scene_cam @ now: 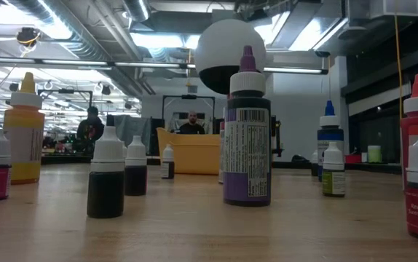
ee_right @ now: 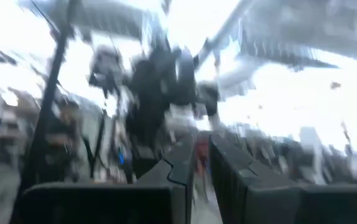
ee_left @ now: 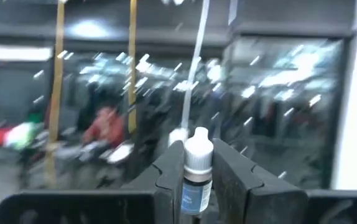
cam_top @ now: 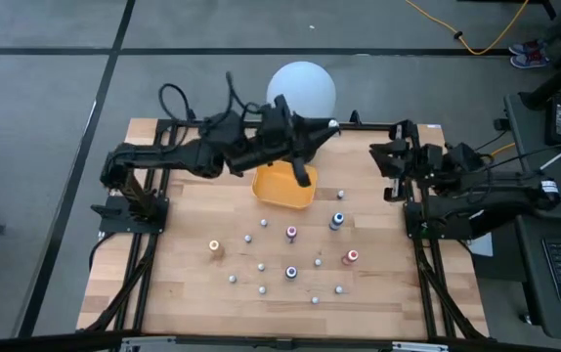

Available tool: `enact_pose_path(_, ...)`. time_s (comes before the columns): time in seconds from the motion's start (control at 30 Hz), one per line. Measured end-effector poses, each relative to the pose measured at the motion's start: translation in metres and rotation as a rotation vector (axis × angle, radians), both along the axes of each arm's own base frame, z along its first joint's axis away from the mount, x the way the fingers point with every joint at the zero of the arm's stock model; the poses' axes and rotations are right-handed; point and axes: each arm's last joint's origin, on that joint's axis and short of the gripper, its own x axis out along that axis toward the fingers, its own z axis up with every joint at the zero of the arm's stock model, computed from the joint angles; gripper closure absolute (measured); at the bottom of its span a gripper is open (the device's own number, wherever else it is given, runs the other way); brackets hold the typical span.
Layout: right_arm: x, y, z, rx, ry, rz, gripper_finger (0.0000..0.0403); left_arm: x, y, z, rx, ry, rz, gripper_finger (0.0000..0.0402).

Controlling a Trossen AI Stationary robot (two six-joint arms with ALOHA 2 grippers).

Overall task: Pick & Place food coloring
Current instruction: Put the left small light blue food coloring bottle into the yellow bin

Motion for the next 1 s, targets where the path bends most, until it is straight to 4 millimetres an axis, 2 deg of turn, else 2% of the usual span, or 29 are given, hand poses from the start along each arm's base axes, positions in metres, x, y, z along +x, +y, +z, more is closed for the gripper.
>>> enact_pose_path(0.1,0.011,0.002,0.003,-0.048,-0.131,0.056,0.0343,-0.002,0.001,-0.018,0.013,-0.130,-0.073,0.0342)
enact_pose_path(0.23,0.033,0.001,-0.006,-0.006,-0.173,0.101,0.0295,-0.003,0.004,-0.035,0.015,-0.234,-0.145,0.0342)
enact_pose_path(0.37,0.062,-0.002,-0.010,0.090,-0.141,0.092,0.0219,-0.003,0.003,-0.039,0.033,-0.247,-0.179,0.0342)
enact_pose_path(0.47,0.082,-0.003,0.001,0.090,-0.170,0.080,0.0169,-0.003,0.002,-0.040,0.073,-0.239,-0.174,0.0342)
enact_pose_path(0.57,0.099,-0.003,0.012,0.044,-0.186,0.092,0.0141,-0.004,0.002,-0.038,0.099,-0.256,-0.160,0.0342)
enact_pose_path(0.77,0.116,-0.001,0.026,-0.016,-0.207,0.168,0.0141,-0.004,0.002,-0.038,0.112,-0.254,-0.152,0.0342)
enact_pose_path(1.0,0.114,-0.001,0.029,-0.020,-0.221,0.166,0.0172,-0.003,0.004,-0.039,0.116,-0.235,-0.142,0.0342)
